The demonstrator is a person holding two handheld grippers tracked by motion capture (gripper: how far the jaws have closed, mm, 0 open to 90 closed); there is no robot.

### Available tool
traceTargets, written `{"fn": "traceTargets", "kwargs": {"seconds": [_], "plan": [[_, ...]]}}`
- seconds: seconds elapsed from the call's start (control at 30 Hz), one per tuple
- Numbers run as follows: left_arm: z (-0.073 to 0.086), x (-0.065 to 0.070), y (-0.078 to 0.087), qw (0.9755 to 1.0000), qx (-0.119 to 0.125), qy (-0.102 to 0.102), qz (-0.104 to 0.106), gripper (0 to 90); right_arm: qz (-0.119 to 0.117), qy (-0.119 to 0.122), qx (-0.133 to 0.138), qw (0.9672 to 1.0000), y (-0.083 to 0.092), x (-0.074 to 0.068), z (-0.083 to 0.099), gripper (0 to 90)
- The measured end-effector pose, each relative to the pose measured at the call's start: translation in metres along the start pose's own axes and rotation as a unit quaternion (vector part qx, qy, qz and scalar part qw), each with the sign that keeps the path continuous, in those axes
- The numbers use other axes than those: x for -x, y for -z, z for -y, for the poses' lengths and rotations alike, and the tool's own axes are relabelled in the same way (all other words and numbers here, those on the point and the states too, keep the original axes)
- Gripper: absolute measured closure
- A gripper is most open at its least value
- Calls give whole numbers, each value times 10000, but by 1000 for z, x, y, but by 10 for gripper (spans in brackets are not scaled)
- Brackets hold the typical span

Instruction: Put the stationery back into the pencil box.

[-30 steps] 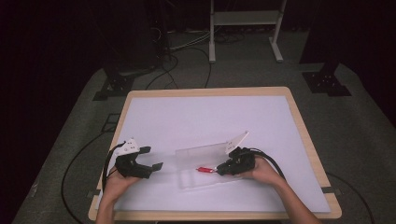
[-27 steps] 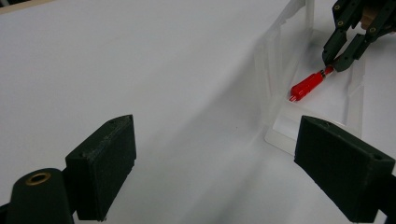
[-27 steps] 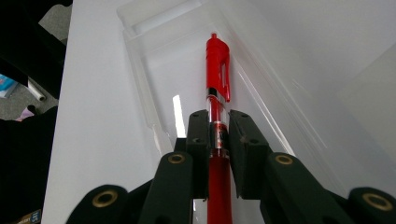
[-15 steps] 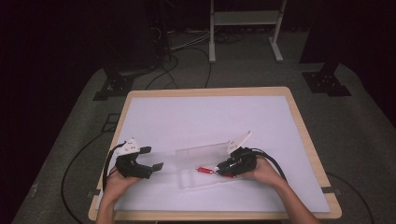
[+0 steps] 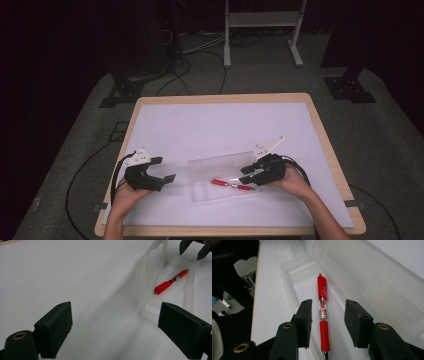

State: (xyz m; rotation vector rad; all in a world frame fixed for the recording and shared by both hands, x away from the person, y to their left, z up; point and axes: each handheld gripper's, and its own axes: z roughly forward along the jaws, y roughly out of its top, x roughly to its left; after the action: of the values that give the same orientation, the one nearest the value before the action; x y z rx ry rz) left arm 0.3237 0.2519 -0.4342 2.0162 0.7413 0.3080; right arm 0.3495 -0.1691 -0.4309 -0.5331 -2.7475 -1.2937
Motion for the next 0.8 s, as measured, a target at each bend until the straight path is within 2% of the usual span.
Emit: {"fn": "traceTargets", "kwargs": {"seconds": [0.37,0.8], "plan": [[0,4,1,10000,-15,-59,6,112,246,-141,82,9996,18,-2,4,507],[0,3,1,10000,2,-27,12,112,440,-331,126,9984,38,5,17,446]]}}
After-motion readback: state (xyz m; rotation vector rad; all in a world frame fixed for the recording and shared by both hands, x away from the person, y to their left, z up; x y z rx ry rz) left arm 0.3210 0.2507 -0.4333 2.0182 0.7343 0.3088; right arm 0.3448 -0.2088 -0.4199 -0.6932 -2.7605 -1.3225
